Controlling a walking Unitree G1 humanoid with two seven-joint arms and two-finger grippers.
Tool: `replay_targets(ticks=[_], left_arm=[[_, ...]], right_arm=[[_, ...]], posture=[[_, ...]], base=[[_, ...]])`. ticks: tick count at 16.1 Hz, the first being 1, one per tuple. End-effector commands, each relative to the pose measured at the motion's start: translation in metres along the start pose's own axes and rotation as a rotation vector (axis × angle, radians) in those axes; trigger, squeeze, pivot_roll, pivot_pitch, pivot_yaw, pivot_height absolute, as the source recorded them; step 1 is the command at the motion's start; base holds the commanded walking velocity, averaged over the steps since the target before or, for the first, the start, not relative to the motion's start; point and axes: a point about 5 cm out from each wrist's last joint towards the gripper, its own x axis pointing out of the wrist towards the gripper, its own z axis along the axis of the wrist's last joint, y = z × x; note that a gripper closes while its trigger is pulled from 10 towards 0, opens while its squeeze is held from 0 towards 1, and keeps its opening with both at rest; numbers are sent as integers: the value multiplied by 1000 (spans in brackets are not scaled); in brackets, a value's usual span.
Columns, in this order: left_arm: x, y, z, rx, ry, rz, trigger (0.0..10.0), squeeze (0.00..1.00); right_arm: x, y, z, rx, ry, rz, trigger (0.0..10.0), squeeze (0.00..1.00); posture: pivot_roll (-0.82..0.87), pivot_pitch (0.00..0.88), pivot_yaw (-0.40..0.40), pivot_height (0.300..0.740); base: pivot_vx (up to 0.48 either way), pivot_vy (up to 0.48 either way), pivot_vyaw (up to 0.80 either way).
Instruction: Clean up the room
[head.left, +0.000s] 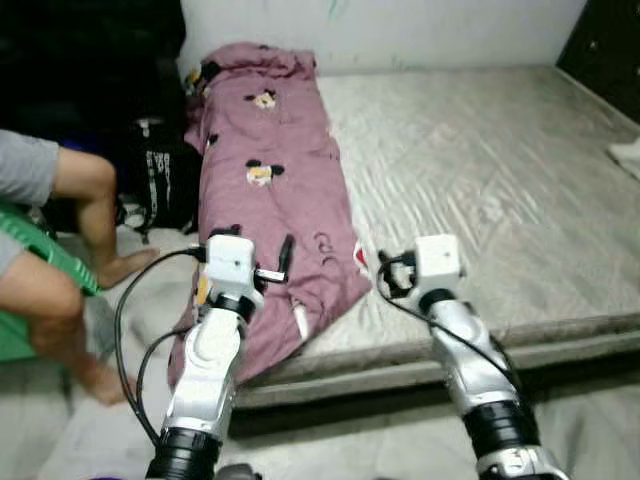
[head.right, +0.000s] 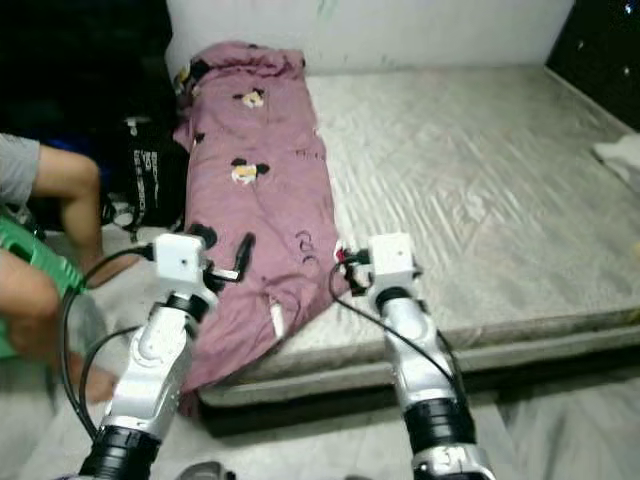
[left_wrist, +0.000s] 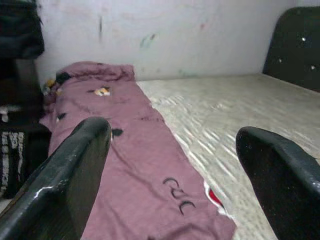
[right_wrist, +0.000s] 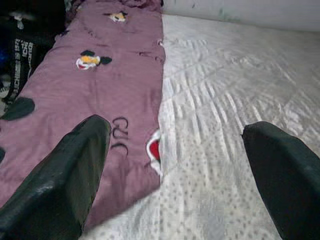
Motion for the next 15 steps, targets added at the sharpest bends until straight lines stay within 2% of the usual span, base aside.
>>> replay_targets(ticks=[1,5,9,15], left_arm=[[-2,11,-1,12,10,29,10000,0],[-1,10,-2,10,13,20,10000,0],[0,10,-2,14,13,21,10000,0],[1,8,-2,-6,12,18,10000,0]], right_arm=[[3,11,5,13,-12,34,10000,0],[3,13,6,1,-23,48,10000,0],[3,13,6,6,-19,44,10000,0],[3,12,4,10,-9,35,10000,0]], posture=[[68,0,-19,740],[67,0,-17,740],[67,0,-16,740],[67,0,-15,740]], base=[[307,0,0],[130,0,0],[330,0,713],[0,0,0]])
